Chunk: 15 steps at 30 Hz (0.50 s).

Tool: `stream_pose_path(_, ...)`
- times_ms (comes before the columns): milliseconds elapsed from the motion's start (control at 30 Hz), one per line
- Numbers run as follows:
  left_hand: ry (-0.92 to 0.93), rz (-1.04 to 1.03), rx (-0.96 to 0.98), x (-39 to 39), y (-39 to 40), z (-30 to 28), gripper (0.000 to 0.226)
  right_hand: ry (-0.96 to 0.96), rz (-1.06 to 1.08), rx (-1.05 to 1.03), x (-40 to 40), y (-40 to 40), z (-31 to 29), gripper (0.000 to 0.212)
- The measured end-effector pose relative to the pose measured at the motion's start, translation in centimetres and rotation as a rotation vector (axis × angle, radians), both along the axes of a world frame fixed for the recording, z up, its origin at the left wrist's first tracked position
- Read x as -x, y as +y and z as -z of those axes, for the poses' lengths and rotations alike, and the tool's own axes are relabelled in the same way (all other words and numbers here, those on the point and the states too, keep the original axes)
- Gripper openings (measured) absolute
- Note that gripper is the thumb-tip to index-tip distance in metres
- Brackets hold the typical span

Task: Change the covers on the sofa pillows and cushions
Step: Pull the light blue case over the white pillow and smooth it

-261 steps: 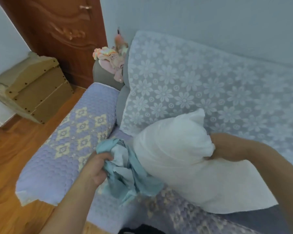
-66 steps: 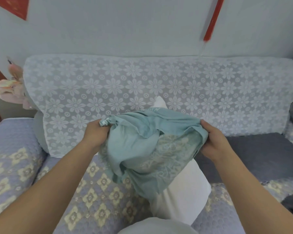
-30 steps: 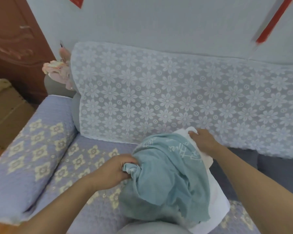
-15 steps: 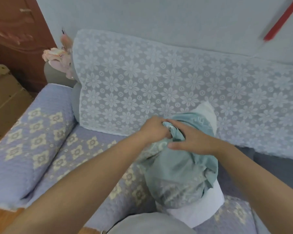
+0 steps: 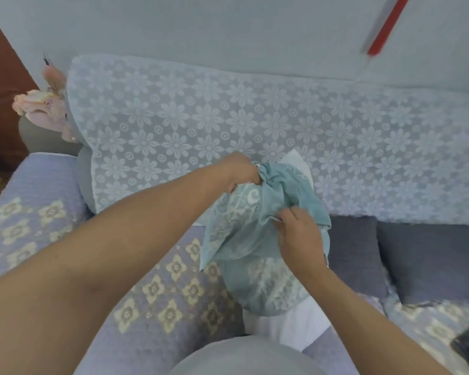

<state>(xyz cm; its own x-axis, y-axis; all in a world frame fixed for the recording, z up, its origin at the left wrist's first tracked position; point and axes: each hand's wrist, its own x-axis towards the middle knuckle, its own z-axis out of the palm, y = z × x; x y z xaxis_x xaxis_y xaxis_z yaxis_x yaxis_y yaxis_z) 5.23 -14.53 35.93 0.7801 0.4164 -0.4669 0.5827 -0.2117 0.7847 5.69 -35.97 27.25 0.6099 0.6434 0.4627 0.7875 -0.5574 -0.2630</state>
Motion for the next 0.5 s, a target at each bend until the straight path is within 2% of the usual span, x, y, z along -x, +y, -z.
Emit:
stream_pose_path(100,0.018,0.002,0.084,-0.7,0.4,-1.1,0.038,-0.081,-0.049,0.039,-4.0,-2.7,-2.1,0.020)
stream_pose_path(167,0.024,0.038,0.120,-1.3,0.2,-1.9,0.043,-0.031,-0.020,0.054,-6.3,-4.4,-3.5,0.021)
stream_pose_path(233,0.012,0.075,0.124,-1.7,-0.9,-2.8,0.037,0.083,0.067,0.030,-7.7,-5.4,-4.5,0.020)
stream_pose_path(300,0.005,0.098,0.119,-1.9,-2.4,-3.3,0.031,0.157,0.075,0.028,-7.6,-5.4,-5.1,0.009)
stream_pose_path(333,-0.001,0.119,0.108,-1.8,-3.1,-3.4,0.031,0.179,0.049,0.033,-7.2,-5.0,-5.5,0.015)
stream_pose_path(367,-0.012,0.162,0.081,-1.7,-3.9,-3.3,0.032,0.213,0.002,0.040,-6.6,-4.4,-6.2,0.043)
stream_pose_path(433,-0.048,0.265,0.036,-1.2,-5.8,-3.0,0.036,0.398,-0.133,0.083,-6.0,-3.2,-8.0,0.098)
stream_pose_path(467,-0.082,0.311,0.028,-0.7,-6.8,-2.8,0.036,0.499,-0.178,0.134,-6.0,-2.6,-8.7,0.113)
stream_pose_path(500,-0.132,0.341,0.024,-0.3,-7.5,-2.0,0.035,0.585,-0.205,0.195,-6.4,-2.2,-9.0,0.117)
